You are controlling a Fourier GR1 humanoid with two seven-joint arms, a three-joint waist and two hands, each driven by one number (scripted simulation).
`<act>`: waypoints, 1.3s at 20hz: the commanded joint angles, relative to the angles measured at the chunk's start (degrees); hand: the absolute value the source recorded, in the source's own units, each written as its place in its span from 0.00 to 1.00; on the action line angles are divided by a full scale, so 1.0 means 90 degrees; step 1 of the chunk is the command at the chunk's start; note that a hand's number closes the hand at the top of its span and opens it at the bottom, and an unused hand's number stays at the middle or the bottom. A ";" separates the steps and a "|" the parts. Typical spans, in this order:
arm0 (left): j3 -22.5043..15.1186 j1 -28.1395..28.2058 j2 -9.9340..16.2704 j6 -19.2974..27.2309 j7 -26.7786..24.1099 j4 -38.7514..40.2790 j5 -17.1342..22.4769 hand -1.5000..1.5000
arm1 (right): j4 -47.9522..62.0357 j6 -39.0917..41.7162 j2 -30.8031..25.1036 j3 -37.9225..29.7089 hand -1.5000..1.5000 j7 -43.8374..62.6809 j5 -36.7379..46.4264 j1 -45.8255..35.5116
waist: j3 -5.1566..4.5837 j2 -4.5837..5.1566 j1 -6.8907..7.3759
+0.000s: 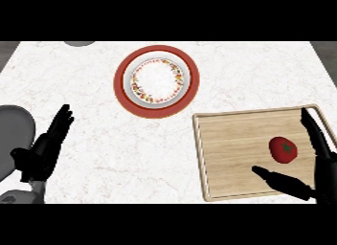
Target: Pick the tomato from the tray and place it in the plate
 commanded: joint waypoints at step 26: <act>0.0262 0.0246 -0.0443 -0.0346 0.0061 -0.0233 -0.0632 0.50 | -0.0211 0.3603 -0.1255 0.0115 0.00 0.4838 0.1778 -0.0451 | 0.0008 0.0017 0.0091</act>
